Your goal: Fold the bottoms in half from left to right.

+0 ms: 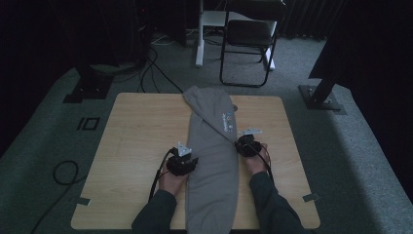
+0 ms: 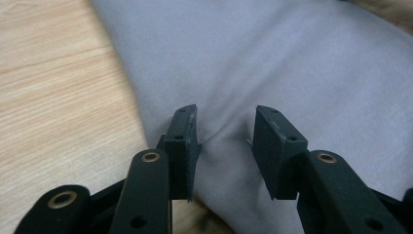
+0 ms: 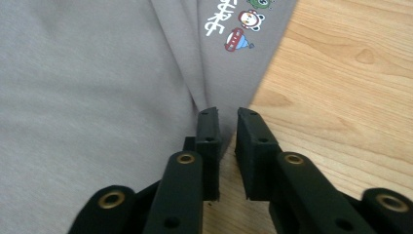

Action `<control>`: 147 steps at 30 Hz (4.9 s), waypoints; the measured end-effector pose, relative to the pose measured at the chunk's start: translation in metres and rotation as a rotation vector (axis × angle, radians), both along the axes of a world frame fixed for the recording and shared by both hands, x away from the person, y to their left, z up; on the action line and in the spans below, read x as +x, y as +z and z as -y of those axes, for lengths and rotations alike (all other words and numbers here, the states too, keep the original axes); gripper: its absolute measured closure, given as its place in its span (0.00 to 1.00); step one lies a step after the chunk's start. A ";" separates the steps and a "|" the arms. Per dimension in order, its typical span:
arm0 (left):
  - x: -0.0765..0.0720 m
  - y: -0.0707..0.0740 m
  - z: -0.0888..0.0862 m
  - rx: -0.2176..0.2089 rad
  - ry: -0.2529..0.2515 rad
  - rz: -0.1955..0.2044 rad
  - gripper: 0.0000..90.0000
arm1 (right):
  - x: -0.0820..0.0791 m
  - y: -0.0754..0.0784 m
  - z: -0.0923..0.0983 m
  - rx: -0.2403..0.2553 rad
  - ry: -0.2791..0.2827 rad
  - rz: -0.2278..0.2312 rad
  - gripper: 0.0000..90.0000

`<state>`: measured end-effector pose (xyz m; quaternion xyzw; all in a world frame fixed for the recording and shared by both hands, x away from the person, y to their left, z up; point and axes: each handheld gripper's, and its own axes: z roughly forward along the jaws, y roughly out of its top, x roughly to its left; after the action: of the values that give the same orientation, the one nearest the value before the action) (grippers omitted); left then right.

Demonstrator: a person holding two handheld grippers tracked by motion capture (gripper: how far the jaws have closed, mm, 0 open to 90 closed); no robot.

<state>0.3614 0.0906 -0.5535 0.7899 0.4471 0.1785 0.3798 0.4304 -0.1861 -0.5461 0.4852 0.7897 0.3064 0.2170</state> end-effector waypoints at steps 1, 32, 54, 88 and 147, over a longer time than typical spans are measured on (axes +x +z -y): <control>0.001 0.002 -0.001 -0.012 0.006 0.005 0.68 | 0.000 0.000 0.000 -0.006 -0.001 0.004 0.83; 0.044 -0.001 0.012 0.059 0.034 0.016 0.90 | 0.008 -0.002 -0.015 -0.036 0.005 0.044 0.86; -0.084 -0.003 -0.016 -0.051 -0.088 -0.036 0.87 | -0.105 0.000 0.001 0.043 0.158 -0.039 0.82; -0.021 -0.002 -0.010 0.028 0.001 0.013 0.85 | 0.004 0.009 -0.010 0.035 0.028 -0.011 0.90; 0.028 -0.001 0.005 0.045 -0.003 0.008 0.82 | 0.017 0.000 -0.011 0.014 -0.064 -0.003 0.66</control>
<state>0.3894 0.0851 -0.5547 0.7983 0.4401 0.1913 0.3639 0.4471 -0.1753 -0.5464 0.5120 0.7720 0.3043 0.2221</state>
